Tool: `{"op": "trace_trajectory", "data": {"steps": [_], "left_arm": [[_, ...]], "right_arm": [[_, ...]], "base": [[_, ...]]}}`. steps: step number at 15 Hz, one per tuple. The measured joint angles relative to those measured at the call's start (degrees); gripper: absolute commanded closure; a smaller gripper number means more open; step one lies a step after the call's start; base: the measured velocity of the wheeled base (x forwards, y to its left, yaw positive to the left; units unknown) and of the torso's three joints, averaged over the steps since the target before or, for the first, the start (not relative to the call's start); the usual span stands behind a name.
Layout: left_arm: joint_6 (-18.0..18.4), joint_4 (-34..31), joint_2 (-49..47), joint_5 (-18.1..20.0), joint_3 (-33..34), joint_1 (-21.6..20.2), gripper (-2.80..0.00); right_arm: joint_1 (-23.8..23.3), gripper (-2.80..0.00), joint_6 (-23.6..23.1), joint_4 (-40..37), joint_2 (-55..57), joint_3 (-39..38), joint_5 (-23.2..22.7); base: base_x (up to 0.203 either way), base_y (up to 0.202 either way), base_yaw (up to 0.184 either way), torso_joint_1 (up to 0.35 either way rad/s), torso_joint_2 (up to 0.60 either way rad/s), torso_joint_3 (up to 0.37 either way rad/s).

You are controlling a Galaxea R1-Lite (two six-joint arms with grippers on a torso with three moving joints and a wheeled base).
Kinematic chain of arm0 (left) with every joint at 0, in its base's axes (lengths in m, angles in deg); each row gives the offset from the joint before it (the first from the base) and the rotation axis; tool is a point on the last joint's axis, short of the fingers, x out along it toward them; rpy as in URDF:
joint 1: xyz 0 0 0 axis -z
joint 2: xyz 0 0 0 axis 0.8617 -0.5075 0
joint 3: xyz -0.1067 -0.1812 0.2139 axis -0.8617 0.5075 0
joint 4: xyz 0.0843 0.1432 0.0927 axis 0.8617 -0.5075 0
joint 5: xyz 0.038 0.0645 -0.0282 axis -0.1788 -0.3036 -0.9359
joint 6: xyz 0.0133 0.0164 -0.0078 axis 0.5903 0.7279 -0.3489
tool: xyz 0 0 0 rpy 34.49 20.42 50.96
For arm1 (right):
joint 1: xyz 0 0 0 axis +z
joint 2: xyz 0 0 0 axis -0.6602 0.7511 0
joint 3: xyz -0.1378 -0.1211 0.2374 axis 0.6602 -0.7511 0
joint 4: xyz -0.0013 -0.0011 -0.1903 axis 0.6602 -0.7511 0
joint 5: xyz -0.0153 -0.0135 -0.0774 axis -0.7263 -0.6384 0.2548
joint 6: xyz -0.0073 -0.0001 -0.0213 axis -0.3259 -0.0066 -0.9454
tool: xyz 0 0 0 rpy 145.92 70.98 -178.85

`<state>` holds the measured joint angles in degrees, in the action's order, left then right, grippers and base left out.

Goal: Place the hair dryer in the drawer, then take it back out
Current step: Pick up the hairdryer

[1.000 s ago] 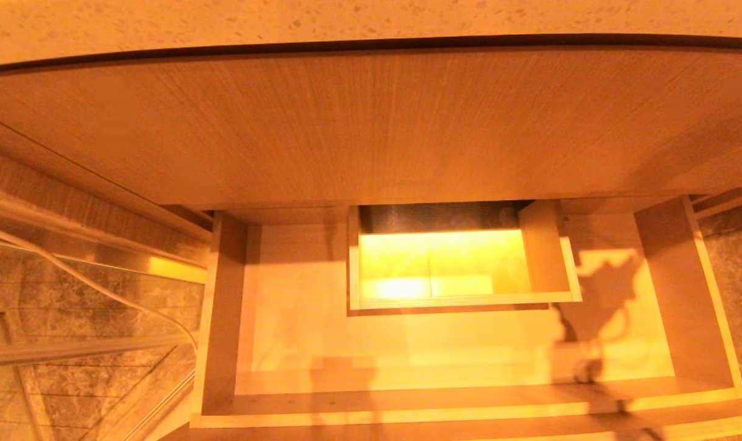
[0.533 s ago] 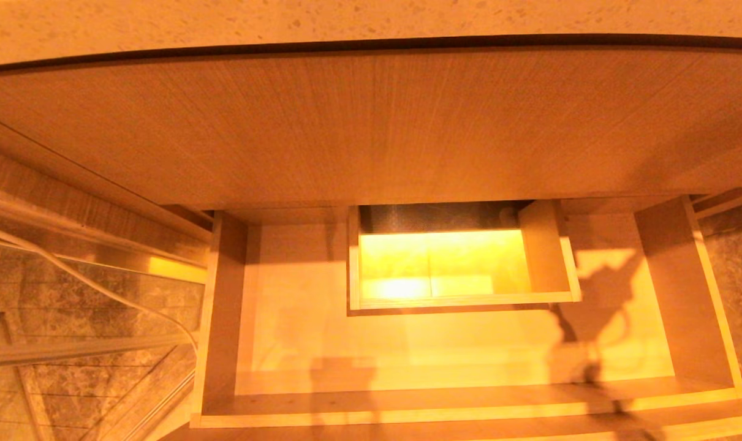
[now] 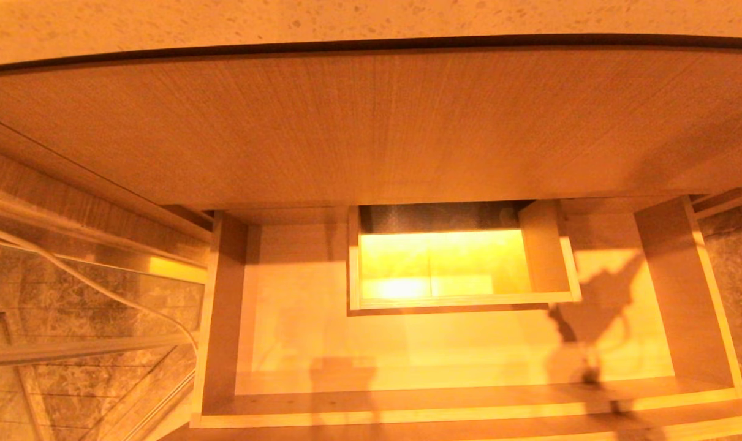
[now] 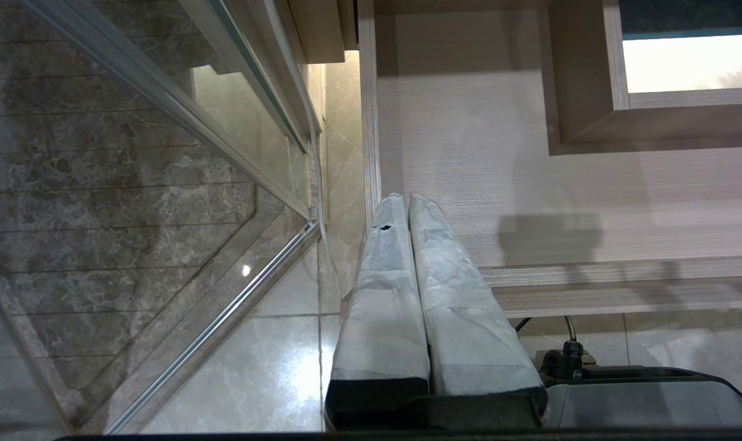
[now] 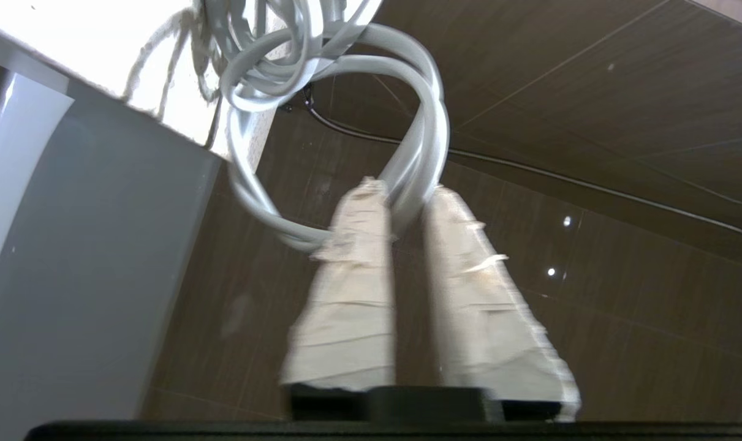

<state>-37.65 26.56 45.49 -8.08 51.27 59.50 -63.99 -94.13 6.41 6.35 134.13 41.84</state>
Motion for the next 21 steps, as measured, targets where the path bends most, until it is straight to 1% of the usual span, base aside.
{"op": "trace_trajectory", "data": {"steps": [6, 14, 21], "left_arm": [[0.0, 0.0, 0.0, 0.0, 0.0, 0.0, 0.00], [0.0, 0.0, 0.0, 0.0, 0.0, 0.0, 0.00], [0.0, 0.0, 0.0, 0.0, 0.0, 0.0, 0.00]], "right_arm": [[0.0, -2.80, -0.2, -0.1, -0.3, -1.0, 0.2], [0.0, -2.80, 0.0, 0.5, 1.8, -1.7, 2.2], [0.0, -2.80, 0.2, 9.1, 6.2, -1.1, 2.3]], "base": [[0.000, 0.000, 0.000, 0.000, 0.00, 0.000], [0.000, 0.000, 0.000, 0.000, 0.00, 0.000], [0.000, 0.000, 0.000, 0.000, 0.00, 0.000]]}}
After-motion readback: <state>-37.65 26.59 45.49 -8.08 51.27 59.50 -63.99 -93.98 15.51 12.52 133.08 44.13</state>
